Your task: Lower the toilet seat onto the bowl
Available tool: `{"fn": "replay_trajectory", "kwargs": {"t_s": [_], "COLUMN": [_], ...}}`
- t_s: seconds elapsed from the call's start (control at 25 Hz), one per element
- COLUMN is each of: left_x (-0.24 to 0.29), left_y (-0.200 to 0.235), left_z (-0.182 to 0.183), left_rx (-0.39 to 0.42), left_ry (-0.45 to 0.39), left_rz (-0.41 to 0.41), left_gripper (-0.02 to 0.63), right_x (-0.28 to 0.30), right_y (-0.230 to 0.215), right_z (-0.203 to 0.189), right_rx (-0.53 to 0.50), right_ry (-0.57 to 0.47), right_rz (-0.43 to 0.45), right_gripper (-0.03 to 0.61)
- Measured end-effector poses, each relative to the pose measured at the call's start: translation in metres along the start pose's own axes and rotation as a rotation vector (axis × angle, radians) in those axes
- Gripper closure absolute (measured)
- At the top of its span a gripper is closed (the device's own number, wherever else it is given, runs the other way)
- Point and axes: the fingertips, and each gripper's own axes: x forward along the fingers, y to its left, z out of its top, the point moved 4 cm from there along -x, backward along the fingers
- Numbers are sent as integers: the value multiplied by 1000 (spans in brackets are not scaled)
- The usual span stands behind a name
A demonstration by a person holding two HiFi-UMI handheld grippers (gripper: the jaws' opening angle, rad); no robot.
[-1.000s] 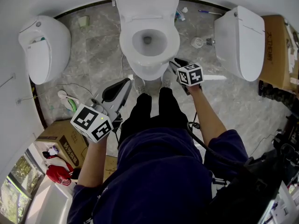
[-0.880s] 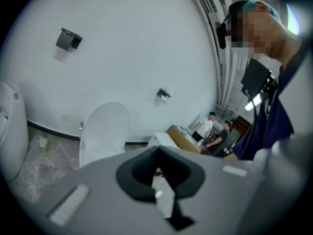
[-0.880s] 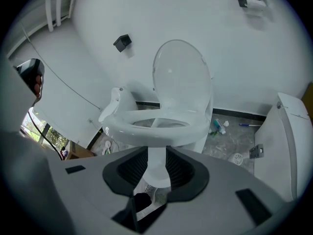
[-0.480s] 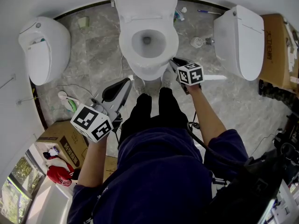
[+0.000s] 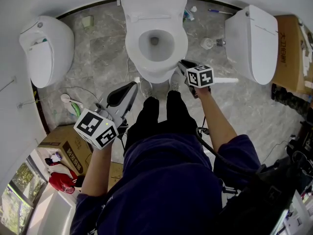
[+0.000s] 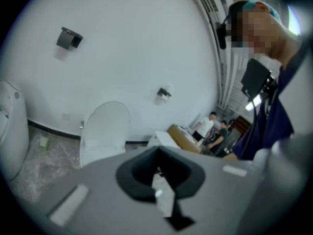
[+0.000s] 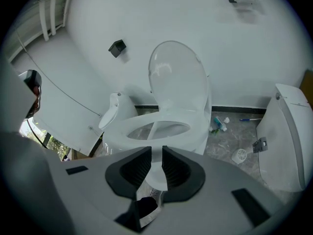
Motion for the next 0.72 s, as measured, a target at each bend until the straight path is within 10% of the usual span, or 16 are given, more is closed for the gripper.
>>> {"fn": "replay_trajectory", "kwargs": {"t_s": [0.72], "left_x": [5], "left_y": [3], "left_z": [-2], "left_rx": [-4], "left_ry": [23], "left_rz": [-3], "left_gripper": [611], "right_x": [7], "right_y": [-4], "right_z": [-17], "right_rx": [44], "right_ry": [31], "right_rz": [20], "right_gripper": [514]}}
